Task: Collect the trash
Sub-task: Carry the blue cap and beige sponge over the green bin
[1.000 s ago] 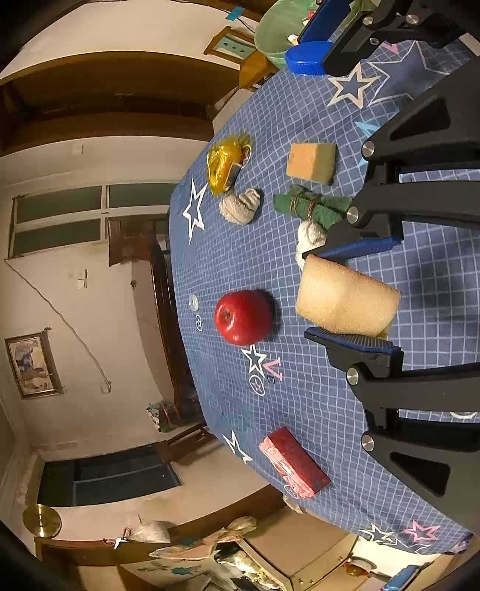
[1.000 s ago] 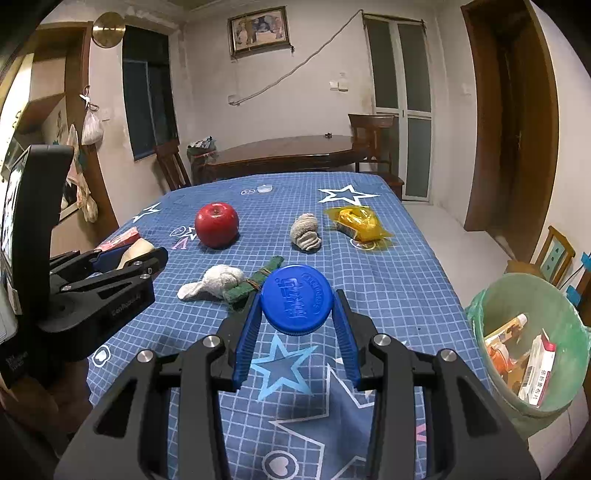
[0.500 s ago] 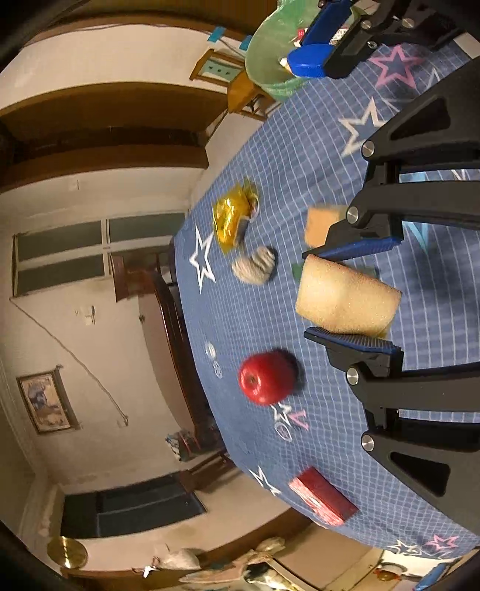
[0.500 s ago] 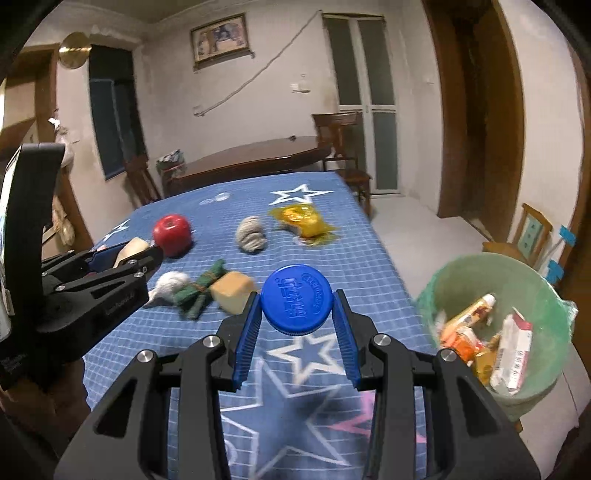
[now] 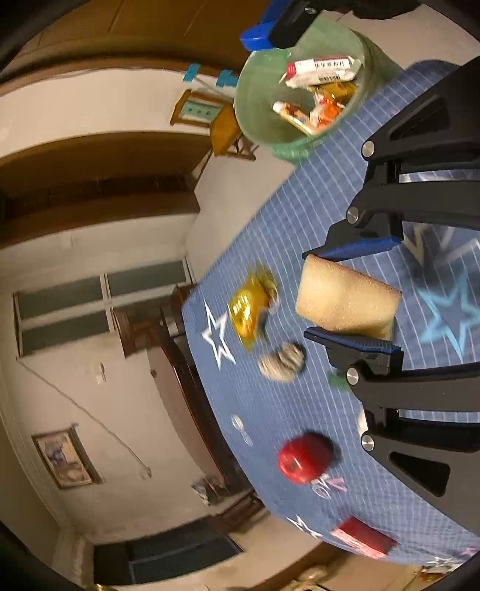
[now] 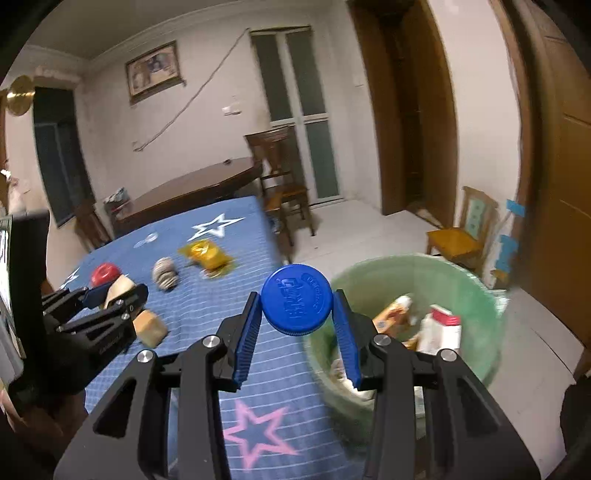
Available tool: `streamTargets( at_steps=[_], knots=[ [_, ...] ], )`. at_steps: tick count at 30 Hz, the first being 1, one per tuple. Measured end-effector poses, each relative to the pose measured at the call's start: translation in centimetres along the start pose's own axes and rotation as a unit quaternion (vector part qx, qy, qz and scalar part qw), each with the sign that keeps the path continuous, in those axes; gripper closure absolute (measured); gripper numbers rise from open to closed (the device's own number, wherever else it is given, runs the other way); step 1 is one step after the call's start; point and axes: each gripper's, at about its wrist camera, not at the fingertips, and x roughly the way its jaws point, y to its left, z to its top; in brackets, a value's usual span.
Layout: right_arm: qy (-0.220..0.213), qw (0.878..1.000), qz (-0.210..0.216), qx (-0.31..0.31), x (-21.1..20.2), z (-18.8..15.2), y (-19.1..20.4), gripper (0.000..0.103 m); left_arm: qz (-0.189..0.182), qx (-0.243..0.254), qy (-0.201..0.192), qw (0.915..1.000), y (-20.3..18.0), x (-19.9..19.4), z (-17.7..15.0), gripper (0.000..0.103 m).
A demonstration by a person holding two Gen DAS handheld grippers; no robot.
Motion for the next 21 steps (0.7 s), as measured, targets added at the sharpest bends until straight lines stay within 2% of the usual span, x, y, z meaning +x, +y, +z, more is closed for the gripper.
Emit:
streamTargets(
  at_steps=[11,21],
  knots=[
    [-0.001,0.998,-0.060,0.029,-0.5,0.8,-6.0,0.065,-0.042,0.045,-0.005,0.9981,-6.9,1.8,2.2,0.066],
    [0.007,0.995,-0.092,0.047,-0.6,0.5,-9.3,0.065,-0.102,0.090,0.018,0.9906,-13.0,4.2,3.4,0.066]
  ],
)
